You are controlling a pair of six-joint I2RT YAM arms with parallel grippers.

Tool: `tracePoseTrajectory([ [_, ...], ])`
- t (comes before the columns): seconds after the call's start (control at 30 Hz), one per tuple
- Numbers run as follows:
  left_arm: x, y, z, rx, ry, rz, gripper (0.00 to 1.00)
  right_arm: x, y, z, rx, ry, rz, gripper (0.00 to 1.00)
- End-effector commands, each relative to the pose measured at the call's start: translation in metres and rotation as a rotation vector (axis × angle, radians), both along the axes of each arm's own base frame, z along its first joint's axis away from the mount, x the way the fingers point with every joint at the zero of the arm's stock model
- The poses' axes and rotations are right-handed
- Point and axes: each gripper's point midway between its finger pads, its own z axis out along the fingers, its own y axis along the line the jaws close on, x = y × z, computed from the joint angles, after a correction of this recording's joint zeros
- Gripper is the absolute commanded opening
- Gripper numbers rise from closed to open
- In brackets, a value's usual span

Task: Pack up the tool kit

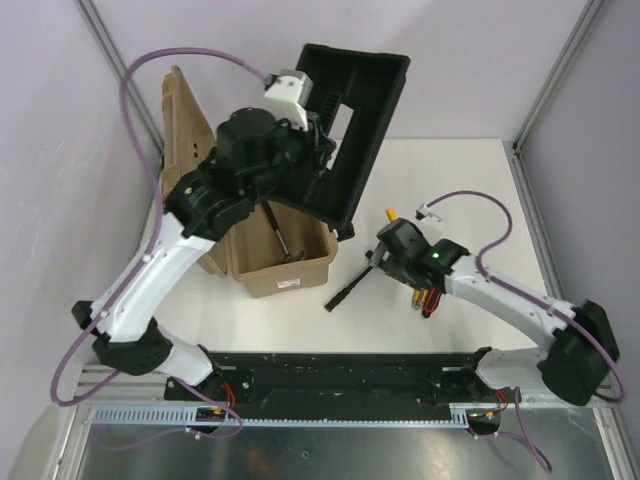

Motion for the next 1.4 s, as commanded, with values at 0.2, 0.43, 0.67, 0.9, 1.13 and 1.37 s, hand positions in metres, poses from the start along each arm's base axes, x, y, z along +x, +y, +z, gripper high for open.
tracePoseTrajectory([
  [0.2, -0.037, 0.079, 0.088, -0.181, -0.236, 0.142, 0.00, 0.018, 0.076, -0.068, 0.266, 0.222, -0.136, 0.79],
  [0.43, -0.041, 0.094, 0.085, -0.146, -0.258, 0.174, 0.00, 0.034, 0.084, -0.089, 0.273, 0.246, -0.161, 0.70],
  [0.67, -0.044, 0.097, 0.090, -0.147, -0.272, 0.168, 0.00, 0.037, 0.084, -0.114, 0.221, 0.310, -0.195, 0.64],
  [0.9, -0.046, 0.104, 0.093, -0.149, -0.282, 0.185, 0.00, 0.039, 0.073, -0.123, 0.147, 0.341, -0.261, 0.57],
  [1.13, -0.048, 0.112, 0.092, -0.150, -0.284, 0.211, 0.00, 0.036, 0.052, -0.125, 0.031, 0.362, -0.297, 0.45],
  [1.37, -0.053, 0.121, 0.096, -0.155, -0.297, 0.226, 0.00, 0.039, 0.014, -0.124, -0.144, 0.331, -0.263, 0.20],
])
